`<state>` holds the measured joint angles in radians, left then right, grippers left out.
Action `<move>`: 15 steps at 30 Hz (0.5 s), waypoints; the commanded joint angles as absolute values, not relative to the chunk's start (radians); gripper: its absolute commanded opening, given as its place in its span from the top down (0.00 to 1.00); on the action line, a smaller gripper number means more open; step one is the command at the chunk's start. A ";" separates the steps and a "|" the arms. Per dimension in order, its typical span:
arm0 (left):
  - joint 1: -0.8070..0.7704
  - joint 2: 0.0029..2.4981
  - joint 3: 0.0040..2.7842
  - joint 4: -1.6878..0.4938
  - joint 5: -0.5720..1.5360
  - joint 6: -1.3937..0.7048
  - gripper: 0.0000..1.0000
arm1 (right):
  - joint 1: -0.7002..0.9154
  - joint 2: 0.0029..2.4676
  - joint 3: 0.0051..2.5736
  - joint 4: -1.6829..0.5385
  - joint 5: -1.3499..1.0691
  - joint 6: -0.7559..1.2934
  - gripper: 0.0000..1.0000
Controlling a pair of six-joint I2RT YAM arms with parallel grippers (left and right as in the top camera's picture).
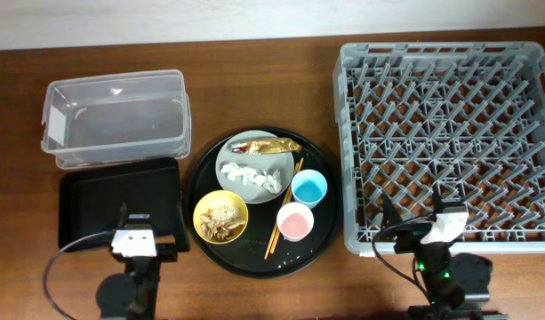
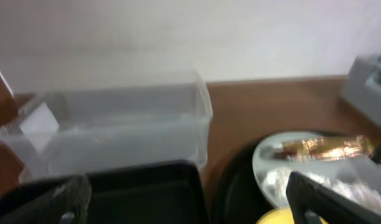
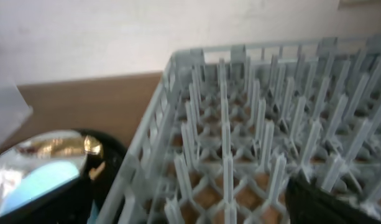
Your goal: Sort waste into correct bins and load items into the dishwasher rack
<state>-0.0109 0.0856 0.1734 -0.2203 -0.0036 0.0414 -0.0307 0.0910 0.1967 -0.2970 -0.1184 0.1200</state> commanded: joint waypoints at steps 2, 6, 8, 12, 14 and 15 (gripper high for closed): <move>-0.006 0.410 0.475 -0.351 0.070 0.033 0.01 | -0.027 0.348 0.549 -0.562 -0.124 0.140 0.01; -0.006 0.893 0.863 -0.625 0.273 0.034 0.01 | -0.027 0.585 0.840 -0.872 -0.124 0.140 0.01; -0.006 1.115 1.086 -0.900 0.300 0.035 0.01 | -0.027 0.624 0.891 -0.936 -0.123 0.140 0.01; -0.006 1.249 1.166 -1.056 0.300 0.035 0.01 | -0.026 0.624 0.891 -0.960 -0.124 0.140 0.01; -0.007 1.251 1.166 -1.026 0.315 0.034 0.01 | -0.026 0.624 0.891 -0.966 -0.123 0.139 0.01; -0.013 1.251 1.166 -0.976 0.351 0.029 0.01 | -0.026 0.625 0.891 -0.970 -0.123 0.139 0.01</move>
<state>-0.0090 1.2484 1.1439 -1.0405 0.2852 0.0372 -0.0307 0.6239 0.8688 -0.9668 -0.1219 0.1326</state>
